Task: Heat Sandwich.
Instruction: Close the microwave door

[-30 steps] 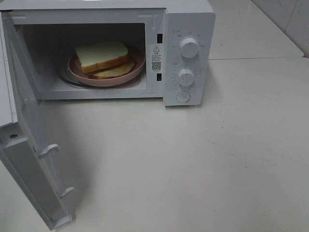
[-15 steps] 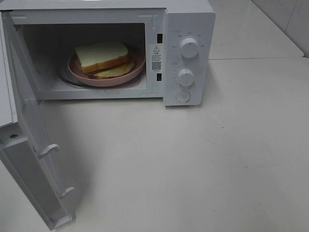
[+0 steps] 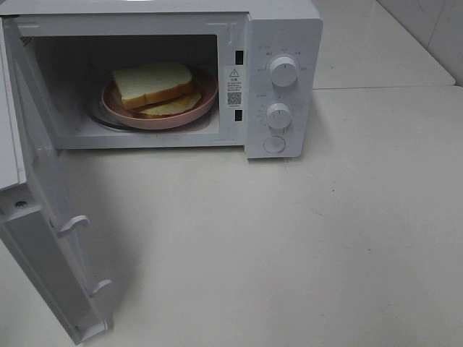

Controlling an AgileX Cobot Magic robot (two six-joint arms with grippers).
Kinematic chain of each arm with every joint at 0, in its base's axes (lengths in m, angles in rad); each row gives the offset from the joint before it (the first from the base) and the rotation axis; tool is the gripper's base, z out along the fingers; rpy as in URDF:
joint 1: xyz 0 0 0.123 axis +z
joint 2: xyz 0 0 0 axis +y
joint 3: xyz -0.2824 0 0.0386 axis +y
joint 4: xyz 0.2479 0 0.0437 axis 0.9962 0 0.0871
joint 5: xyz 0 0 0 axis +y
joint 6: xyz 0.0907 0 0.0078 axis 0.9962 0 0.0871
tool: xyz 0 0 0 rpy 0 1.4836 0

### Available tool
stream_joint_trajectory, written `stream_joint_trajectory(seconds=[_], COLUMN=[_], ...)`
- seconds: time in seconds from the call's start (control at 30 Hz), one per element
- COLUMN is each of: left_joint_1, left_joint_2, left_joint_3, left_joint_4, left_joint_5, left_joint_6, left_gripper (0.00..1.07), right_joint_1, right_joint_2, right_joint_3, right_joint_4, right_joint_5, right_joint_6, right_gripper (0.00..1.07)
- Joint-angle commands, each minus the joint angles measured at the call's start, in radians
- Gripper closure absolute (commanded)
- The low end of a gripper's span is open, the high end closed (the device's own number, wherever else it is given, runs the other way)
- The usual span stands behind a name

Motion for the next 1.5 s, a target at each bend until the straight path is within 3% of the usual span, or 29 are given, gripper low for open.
stream_joint_trajectory(seconds=[0.03,0.13,0.53,0.77,1.1,1.5], left_joint_1=[-0.007,-0.007,-0.007,-0.007,-0.007,-0.007], left_joint_2=[-0.004,0.045,0.232,0.341,0.449,0.655], left_joint_3=[0.0,-0.018,-0.024,0.084,0.164,0.178], left_joint_4=[0.001,0.0,0.064,0.071,0.071,0.067], left_joint_5=[0.004,-0.02,-0.259,-0.516,-0.743,-0.97], left_joint_6=[0.001,0.026,0.027,0.027,0.027,0.019], left_gripper=[0.39,0.39,0.39,0.39,0.4,0.61], right_joint_1=[-0.003,-0.003,-0.003,-0.003,-0.003,-0.003], right_joint_2=[-0.023,-0.023,-0.023,-0.023,-0.023,-0.023], right_joint_3=[0.006,0.006,0.006,0.006,0.006,0.006], right_joint_4=[-0.007,-0.007,-0.007,-0.006,-0.006,-0.006], right_joint_5=[-0.008,-0.008,-0.008,-0.008,-0.008,-0.008], right_joint_6=[-0.007,-0.007,-0.007,-0.007,-0.007,-0.007], right_gripper=[0.53,0.53,0.53,0.53,0.53,0.53])
